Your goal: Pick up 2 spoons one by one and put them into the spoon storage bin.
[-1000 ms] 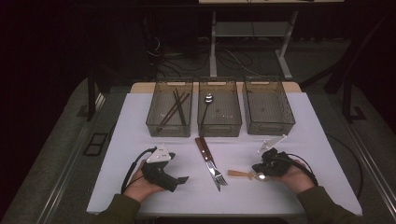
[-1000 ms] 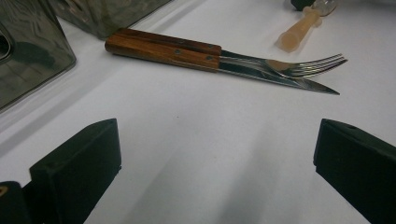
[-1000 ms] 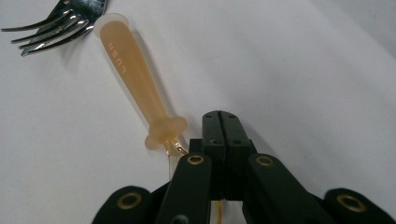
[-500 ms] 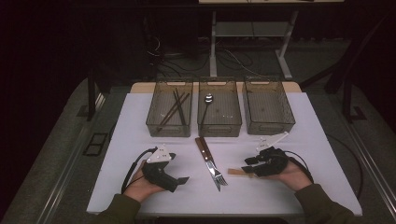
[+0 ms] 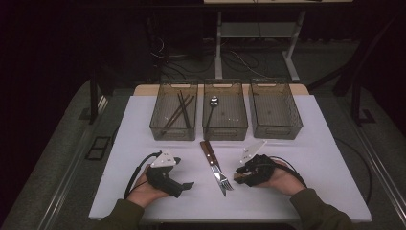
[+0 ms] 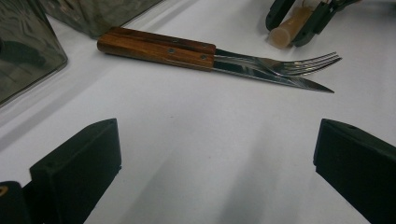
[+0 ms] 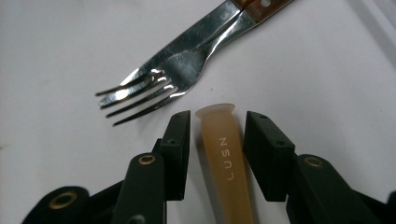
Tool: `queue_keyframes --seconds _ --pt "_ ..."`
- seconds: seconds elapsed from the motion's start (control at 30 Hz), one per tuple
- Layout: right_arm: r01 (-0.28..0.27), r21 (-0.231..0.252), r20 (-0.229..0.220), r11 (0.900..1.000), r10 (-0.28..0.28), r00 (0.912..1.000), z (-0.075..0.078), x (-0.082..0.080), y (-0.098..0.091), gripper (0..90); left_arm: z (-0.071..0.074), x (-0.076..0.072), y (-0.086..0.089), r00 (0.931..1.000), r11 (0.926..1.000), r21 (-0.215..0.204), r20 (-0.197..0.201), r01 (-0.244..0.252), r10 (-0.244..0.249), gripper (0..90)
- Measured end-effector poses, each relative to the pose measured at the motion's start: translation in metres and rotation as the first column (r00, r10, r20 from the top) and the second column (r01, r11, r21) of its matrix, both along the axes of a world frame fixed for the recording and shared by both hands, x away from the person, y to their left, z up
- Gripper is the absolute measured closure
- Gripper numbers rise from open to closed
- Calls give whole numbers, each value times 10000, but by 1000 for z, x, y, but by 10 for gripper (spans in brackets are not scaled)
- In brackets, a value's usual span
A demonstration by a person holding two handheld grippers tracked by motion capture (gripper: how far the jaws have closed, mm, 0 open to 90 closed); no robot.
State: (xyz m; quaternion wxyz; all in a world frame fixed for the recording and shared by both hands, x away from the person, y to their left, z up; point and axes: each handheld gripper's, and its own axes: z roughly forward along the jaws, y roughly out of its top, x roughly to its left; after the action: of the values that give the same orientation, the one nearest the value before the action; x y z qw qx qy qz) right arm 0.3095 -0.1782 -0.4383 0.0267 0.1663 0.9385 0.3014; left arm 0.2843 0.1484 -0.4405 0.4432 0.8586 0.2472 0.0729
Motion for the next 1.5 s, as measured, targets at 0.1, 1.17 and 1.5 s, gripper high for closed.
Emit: queue_keyframes --seconds 0.1,1.17,1.5 --pt "-191 -203 357 9996 198 9992 0 -3 1 644 0 0 0 10000 10000 -18 -16 15 -15 0" --pt "1085 1160 331 9873 -1130 9930 16 2 -16 736 -4 -3 1 9997 9980 -621 -211 74 -88 0" --pt "2267 2414 220 9436 -2388 9708 35 20 -28 735 -4 -7 5 9998 9985 -542 -154 76 -84 0"
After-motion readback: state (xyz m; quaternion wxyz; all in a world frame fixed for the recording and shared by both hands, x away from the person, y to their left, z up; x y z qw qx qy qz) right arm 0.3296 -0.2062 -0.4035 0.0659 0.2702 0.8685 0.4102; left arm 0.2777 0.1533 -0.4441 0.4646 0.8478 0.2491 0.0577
